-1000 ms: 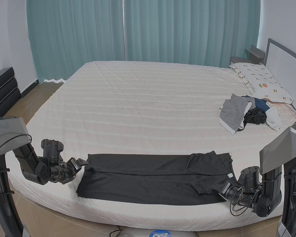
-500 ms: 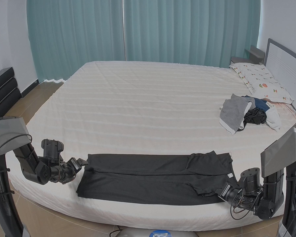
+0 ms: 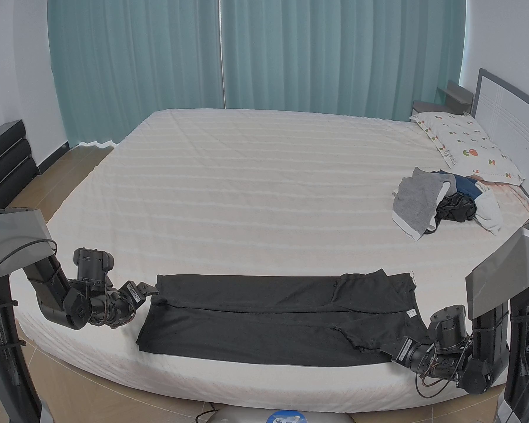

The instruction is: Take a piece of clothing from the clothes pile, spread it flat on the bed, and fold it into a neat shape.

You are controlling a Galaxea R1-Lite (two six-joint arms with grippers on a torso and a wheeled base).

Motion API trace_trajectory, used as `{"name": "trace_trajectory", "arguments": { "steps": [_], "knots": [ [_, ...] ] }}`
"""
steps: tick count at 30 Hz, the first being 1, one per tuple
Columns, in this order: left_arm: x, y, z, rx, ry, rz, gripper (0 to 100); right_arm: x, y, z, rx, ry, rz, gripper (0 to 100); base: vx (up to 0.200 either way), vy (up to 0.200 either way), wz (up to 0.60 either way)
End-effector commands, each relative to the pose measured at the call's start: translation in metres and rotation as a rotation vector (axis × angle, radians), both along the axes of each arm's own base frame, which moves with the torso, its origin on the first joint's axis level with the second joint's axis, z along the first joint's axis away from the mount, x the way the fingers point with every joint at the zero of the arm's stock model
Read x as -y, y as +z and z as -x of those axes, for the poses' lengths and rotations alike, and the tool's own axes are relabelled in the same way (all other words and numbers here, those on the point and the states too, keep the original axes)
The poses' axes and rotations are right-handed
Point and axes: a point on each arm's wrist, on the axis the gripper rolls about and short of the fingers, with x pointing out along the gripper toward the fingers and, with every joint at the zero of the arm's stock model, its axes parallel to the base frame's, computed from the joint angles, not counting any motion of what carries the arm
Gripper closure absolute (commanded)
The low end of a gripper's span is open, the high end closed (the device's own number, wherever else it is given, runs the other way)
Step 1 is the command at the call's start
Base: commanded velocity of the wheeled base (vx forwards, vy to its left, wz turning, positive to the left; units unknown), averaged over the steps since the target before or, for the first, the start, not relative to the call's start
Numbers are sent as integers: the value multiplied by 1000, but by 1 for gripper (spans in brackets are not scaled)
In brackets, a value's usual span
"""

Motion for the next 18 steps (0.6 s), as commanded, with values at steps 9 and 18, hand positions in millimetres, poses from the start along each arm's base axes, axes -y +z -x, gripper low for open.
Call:
{"name": "trace_trajectory", "arguments": {
  "steps": [9, 18],
  "knots": [
    [-1, 9, -1, 24, 27, 41, 0, 16, 48, -34, 277, -52, -81, 0, 44, 0, 0],
    [-1, 2, -1, 3, 23, 37, 0, 16, 21, -110, 251, -43, -55, 0, 44, 0, 0]
  ]
}}
